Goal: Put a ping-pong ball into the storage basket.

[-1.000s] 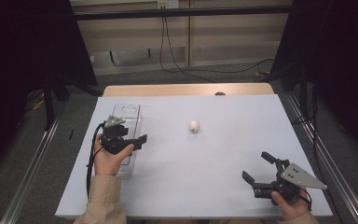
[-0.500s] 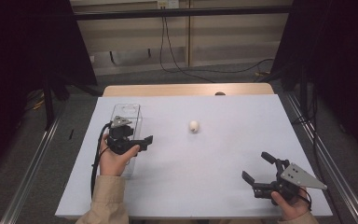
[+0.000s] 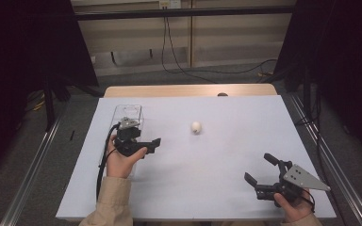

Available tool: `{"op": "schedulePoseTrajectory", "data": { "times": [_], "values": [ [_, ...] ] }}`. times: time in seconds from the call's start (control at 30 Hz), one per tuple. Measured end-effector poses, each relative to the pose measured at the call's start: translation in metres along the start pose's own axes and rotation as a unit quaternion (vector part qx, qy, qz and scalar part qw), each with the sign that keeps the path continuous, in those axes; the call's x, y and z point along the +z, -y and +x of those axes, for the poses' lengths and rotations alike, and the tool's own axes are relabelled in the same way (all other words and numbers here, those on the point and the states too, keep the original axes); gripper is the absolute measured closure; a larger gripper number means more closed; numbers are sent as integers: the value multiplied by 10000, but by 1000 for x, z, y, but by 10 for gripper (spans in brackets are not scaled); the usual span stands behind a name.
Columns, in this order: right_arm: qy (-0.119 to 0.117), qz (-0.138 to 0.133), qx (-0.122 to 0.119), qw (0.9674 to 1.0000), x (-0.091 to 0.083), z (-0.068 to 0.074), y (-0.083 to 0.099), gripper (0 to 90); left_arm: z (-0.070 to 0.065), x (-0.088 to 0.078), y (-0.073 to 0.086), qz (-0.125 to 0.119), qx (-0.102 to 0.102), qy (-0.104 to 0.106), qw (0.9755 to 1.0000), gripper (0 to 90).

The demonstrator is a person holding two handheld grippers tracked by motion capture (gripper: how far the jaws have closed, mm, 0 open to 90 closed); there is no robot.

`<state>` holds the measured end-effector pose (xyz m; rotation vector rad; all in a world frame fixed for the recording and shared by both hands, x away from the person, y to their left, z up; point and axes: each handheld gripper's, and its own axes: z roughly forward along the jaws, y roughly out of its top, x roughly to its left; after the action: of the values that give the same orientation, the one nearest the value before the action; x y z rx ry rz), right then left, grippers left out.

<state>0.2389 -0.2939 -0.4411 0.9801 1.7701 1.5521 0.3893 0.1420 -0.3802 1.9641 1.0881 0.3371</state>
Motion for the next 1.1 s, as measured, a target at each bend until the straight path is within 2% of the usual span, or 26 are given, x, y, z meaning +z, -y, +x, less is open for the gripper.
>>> {"op": "schedulePoseTrajectory", "data": {
  "times": [0.53, 0.7, 1.1],
  "values": [
    [7, -3, 9, 10000, 0, -1, 0, 28, -15, 15, -2, 123, 182, 136, 9997, 133],
    [5, 1, -1, 10000, 0, 0, 0, 28, -20, 19, -2, 83, 152, 183, 9997, 129],
    [-9, -6, -14, 10000, 0, 0, 0, 28, -28, 29, -1, 154, 209, 280, 9993, 120]
  ]
}}
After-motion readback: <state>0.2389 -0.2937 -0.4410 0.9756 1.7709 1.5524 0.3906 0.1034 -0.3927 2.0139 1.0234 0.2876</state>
